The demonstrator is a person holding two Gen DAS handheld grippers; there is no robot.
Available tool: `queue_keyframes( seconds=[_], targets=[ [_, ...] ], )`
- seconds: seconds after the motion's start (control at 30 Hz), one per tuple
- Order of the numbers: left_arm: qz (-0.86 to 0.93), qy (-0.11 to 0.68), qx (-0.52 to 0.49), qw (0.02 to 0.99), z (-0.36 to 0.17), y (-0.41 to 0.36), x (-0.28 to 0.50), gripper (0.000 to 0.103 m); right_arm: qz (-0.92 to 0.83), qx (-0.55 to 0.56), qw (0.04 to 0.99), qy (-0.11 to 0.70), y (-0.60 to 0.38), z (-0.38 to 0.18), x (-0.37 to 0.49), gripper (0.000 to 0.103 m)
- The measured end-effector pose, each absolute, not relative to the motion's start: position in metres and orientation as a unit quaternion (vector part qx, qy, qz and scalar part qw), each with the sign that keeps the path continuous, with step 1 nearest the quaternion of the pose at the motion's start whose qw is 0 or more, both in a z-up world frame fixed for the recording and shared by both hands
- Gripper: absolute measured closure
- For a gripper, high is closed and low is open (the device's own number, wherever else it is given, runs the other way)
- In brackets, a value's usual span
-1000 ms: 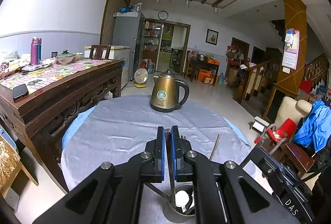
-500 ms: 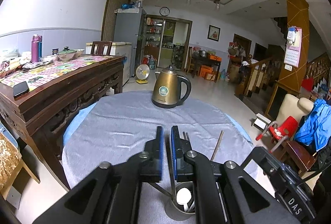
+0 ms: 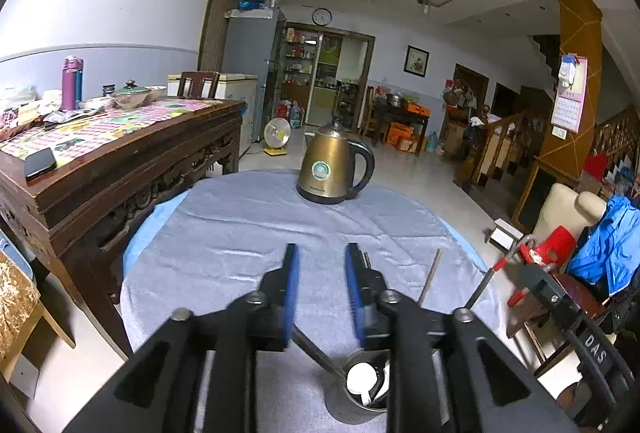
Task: Organize utensils
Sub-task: 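Open both grippers to release the chopsticks into the cup, then move both open grippers back over the remaining chopsticks on the cloth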
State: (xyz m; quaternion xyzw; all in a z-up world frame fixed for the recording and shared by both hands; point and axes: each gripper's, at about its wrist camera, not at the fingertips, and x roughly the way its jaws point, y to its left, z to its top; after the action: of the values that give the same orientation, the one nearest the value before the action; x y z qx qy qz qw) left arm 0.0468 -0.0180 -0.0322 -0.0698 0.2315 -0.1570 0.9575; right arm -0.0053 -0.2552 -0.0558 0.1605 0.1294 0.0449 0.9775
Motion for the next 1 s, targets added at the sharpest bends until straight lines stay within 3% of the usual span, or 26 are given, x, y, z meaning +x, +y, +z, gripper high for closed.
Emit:
queue_keyframes(
  seconds=[0.07, 0.27, 0.4, 0.7, 1.0],
  targets=[
    [-0.151, 0.227, -0.073, 0.959, -0.031, -0.015, 0.044, 0.061, 0.034, 0.17, 0.976, 0.129, -0.264, -0.056, -0.007, 0.093],
    [-0.132, 0.214, -0.079, 0.965, -0.025, 0.003, 0.039, 0.036, 0.009, 0.199, 0.967, 0.156, -0.286, -0.062, -0.007, 0.092],
    [-0.091, 0.199, -0.094, 0.971, -0.02, 0.03, 0.042, 0.032, -0.017, 0.204, 0.966, 0.158, -0.3, -0.064, -0.013, 0.071],
    [-0.01, 0.23, -0.146, 0.962, -0.044, 0.093, 0.073, 0.03, -0.055, 0.261, 0.947, 0.18, -0.345, -0.081, -0.022, 0.071],
    [0.019, 0.335, -0.13, 0.933, -0.107, 0.092, 0.109, 0.029, -0.06, 0.321, 0.916, 0.235, -0.366, -0.119, -0.006, 0.071]
  ],
)
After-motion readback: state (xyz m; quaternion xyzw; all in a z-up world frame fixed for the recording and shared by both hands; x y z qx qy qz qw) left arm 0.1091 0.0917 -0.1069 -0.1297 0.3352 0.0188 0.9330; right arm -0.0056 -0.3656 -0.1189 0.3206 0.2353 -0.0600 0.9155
